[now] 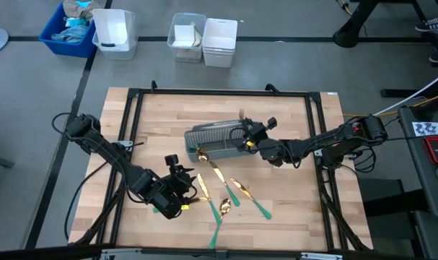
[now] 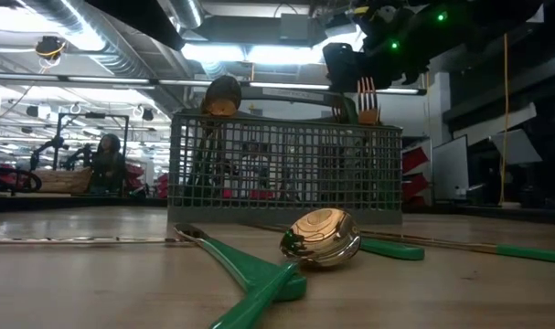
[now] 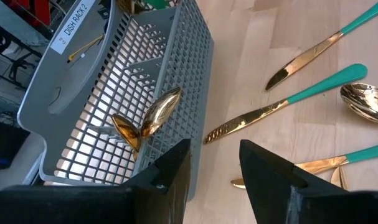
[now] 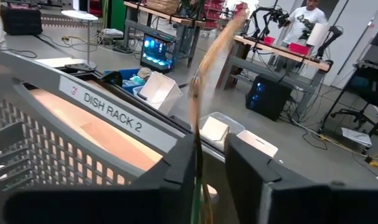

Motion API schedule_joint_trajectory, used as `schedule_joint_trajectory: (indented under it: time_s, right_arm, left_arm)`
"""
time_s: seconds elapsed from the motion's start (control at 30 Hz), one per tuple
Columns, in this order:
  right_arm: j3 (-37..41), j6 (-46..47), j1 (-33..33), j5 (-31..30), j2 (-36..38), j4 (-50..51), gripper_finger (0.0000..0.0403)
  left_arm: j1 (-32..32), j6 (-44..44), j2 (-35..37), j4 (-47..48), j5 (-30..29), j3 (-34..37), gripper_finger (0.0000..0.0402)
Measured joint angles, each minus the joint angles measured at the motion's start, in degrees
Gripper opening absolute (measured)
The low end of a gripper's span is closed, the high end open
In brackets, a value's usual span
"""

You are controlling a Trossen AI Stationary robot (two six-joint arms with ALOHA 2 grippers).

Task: Sort silverware
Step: Put the green fork in the gray silverware basket, then put the green knife in the gray silverware basket

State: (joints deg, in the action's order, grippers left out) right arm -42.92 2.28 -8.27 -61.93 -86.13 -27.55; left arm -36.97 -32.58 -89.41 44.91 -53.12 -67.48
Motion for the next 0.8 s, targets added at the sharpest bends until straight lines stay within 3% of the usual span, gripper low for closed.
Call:
schedule_joint_trajectory:
  time_s: [0.2,0.47,0.8]
  right_arm:
    - [-0.05,-0.02,0.0,-0.28,0.0,0.2,0.0125]
    - [-0.07,-1.23,-1.14,1.04,3.54,3.38,0.0122]
    - [-0.08,-1.18,-9.21,1.09,12.61,9.55,0.0122]
  left_arm:
    - [0.0,-0.05,0.0,0.9,0.02,0.0,0.0129]
    - [-0.06,-0.42,0.0,1.64,0.42,0.02,0.0129]
    - [-0.15,-2.73,0.0,2.62,2.03,0.02,0.0129]
